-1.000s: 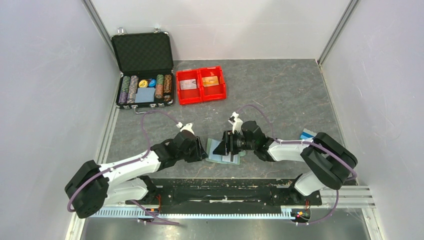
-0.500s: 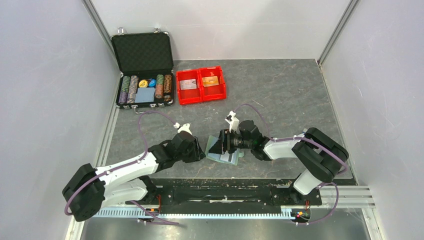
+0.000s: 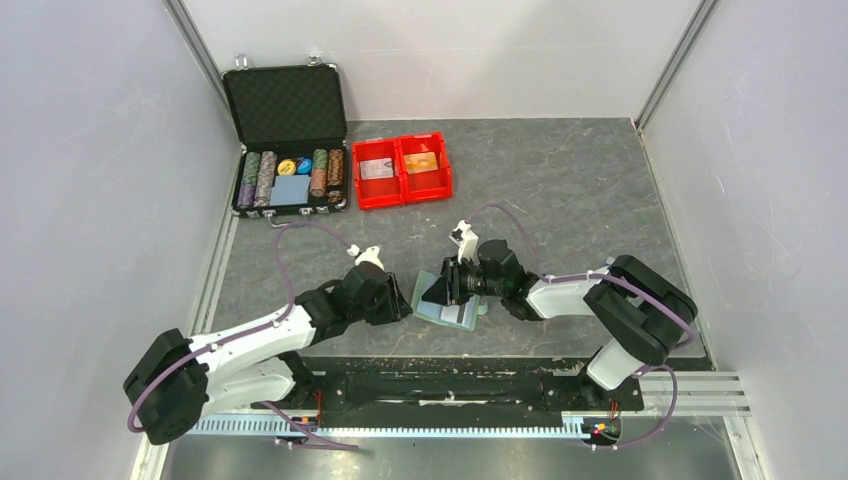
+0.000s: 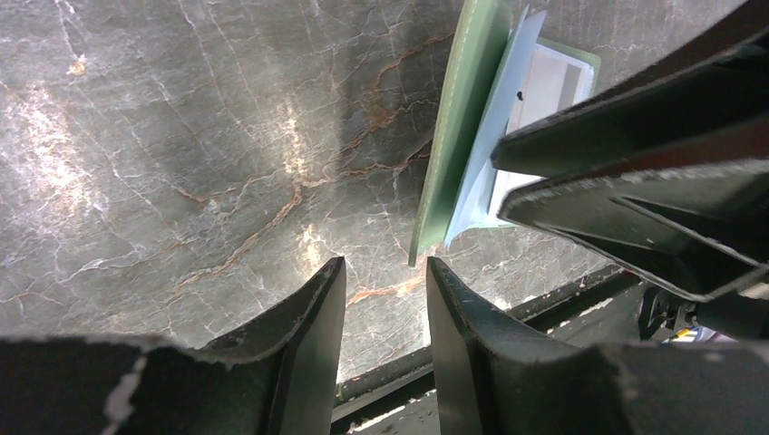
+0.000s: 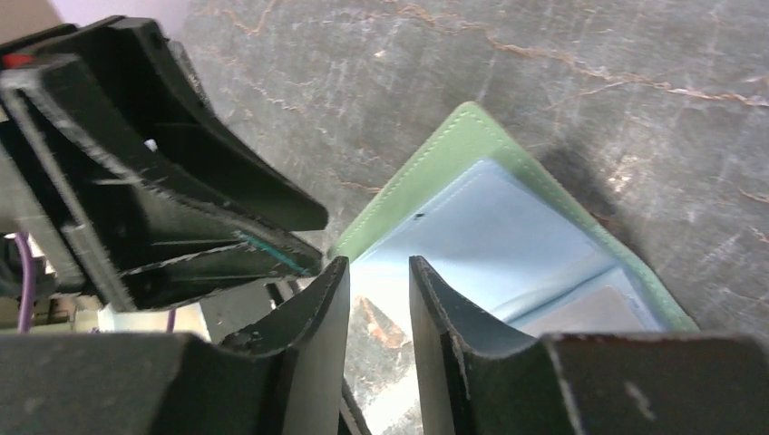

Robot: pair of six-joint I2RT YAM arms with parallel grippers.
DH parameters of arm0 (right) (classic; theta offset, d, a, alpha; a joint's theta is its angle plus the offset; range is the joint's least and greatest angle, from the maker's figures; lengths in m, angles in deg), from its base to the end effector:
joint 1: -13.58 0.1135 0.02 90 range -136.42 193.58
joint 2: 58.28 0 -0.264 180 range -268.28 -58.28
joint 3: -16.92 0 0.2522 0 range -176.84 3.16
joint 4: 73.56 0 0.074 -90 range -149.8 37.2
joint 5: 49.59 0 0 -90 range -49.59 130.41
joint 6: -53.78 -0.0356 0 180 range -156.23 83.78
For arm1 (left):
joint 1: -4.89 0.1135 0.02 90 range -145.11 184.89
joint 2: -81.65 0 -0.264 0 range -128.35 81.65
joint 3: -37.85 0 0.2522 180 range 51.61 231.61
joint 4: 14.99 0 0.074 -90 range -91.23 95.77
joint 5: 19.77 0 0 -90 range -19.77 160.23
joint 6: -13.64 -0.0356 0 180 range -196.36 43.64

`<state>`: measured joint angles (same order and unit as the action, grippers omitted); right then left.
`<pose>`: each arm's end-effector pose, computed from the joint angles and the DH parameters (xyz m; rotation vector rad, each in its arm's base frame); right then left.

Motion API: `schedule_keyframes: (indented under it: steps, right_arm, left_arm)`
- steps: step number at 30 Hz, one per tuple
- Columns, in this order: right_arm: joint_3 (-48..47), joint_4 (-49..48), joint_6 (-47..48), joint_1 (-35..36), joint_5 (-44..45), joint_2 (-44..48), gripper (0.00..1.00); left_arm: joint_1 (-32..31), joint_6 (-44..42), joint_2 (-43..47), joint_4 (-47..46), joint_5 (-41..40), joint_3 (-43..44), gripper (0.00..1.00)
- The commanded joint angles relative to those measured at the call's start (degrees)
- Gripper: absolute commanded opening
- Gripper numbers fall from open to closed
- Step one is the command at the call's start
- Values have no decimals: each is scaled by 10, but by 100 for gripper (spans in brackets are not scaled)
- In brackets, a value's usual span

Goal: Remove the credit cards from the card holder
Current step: Remove the credit card from the card holder.

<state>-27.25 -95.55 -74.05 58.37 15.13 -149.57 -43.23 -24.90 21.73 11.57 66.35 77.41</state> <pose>0.1977 0.2177 0.1475 -0.4501 2.1947 1.3041 0.1346 -0.1465 0.1742 -0.1070 2.5148 -0.7036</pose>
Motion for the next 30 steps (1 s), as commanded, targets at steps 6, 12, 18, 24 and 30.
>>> schedule_keyframes:
  steps: [6, 12, 18, 24, 30]
  right_arm:
    - [-46, 41, 60, 2, 52, -49, 32]
    - [-52, 71, 86, 5, 54, -74, 35]
    - [-63, 116, 114, 17, 57, -72, 35]
    - [-112, 220, 167, 23, 65, -39, 35]
    - [-132, 271, 156, 22, 97, 19, 40]
  left_arm:
    - [1, 9, 20, -29, 11, -4, 44]
    - [0, 7, 47, -42, 13, -9, 44]
    - [0, 10, 45, -43, 15, -11, 44]
    - [3, 24, 34, -77, 60, 6, 44]
    - [4, 15, -5, -110, 93, 43, 44]
